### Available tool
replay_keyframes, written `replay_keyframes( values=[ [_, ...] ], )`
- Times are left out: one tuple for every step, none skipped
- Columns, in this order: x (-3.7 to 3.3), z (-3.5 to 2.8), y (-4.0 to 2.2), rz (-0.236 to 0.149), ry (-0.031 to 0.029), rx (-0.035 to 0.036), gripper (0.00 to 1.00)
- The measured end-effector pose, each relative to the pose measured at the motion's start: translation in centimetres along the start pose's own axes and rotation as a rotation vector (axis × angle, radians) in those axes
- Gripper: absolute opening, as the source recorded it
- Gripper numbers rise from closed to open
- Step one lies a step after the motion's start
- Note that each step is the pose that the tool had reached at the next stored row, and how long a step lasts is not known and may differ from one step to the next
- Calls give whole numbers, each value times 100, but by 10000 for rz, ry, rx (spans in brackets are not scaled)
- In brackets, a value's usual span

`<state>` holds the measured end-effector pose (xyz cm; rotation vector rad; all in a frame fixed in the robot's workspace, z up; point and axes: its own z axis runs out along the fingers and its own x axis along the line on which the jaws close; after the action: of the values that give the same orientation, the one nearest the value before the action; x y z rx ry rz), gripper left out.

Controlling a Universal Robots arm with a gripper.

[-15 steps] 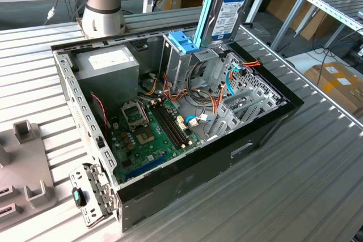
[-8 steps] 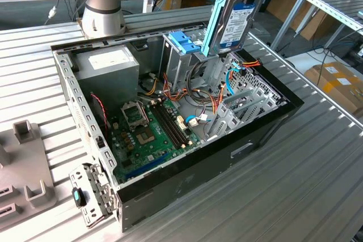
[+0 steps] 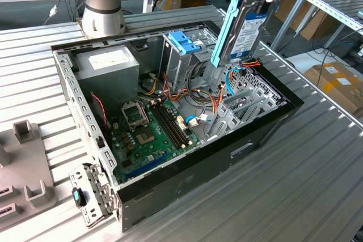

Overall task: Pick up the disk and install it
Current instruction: 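Pick up the disk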

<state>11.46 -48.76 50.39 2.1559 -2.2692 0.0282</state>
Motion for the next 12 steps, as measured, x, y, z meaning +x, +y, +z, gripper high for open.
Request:
replay_keyframes(
  values=[
    [24,0,-1,-1,9,0,35],
    [48,0,-3,0,17,1,35],
    [94,2,-5,-1,30,2,35],
    [121,2,-6,0,41,2,35],
    [144,3,-8,0,49,2,35],
    [166,3,-9,0,57,3,35],
    [192,4,-10,0,66,3,35],
    [252,5,-13,-1,87,4,35],
    [292,6,-15,0,104,5,35],
    [313,6,-16,-1,114,6,35],
    [338,7,-17,-1,123,6,35],
    [371,8,-19,-1,140,7,35]
  ],
)
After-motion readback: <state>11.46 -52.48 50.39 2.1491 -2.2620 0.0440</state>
